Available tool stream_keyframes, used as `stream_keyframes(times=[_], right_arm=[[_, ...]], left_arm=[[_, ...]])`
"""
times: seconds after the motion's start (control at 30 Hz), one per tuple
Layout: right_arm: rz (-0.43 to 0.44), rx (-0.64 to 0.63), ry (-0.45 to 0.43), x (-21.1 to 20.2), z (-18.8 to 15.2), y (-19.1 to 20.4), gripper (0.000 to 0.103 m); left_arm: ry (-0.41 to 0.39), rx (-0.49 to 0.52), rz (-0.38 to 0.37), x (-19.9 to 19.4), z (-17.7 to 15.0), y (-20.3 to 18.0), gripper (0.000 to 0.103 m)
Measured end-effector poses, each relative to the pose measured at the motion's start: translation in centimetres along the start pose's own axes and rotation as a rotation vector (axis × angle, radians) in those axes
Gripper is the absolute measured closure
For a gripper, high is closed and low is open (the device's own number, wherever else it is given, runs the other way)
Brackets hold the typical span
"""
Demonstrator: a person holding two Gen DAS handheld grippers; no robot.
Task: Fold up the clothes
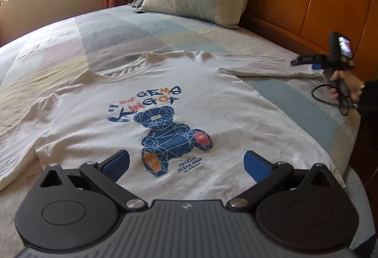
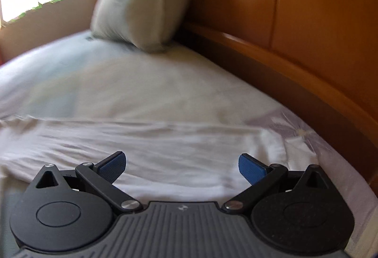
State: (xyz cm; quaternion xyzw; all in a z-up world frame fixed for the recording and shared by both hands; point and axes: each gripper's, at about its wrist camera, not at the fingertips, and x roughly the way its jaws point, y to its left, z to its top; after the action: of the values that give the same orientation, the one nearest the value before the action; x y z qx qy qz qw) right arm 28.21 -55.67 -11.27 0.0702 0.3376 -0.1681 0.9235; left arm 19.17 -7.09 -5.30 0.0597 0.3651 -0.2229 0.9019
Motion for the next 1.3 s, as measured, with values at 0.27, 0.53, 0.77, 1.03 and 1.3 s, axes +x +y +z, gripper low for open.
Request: stream_keyframes(times=[0.27, 0.53, 0.77, 1.03, 1.3], right_arm=[[-0.008, -0.015, 0.052, -3.6, -1.4, -0.7, 0.000], [0.251, 0.031, 0.044, -10.3, -1.3, 2.7, 0.000], [0.474, -0.109, 0.071, -15.6, -4.4, 10.6, 0.000], [0.677, -0.254, 0.171, -19.2, -10.4, 18.5, 0.000], [0.677, -0.230, 0.267, -18.9, -14.7, 21.0, 0.000]], left_arm=[[0.048, 0.075, 0.007, 0.2, -0.4, -0.8, 0.001], [0.135, 0.051, -0.055, 2.9, -2.7, -0.8, 0.001], [0.178, 0.034, -0.065, 3.2, -5.9, -0.6, 0.001], [0.155, 0.034, -0.068, -0.8, -8.9, 0.6, 0.001], [0.075, -0.098, 0.006, -1.6, -7.6, 4.3, 0.001]])
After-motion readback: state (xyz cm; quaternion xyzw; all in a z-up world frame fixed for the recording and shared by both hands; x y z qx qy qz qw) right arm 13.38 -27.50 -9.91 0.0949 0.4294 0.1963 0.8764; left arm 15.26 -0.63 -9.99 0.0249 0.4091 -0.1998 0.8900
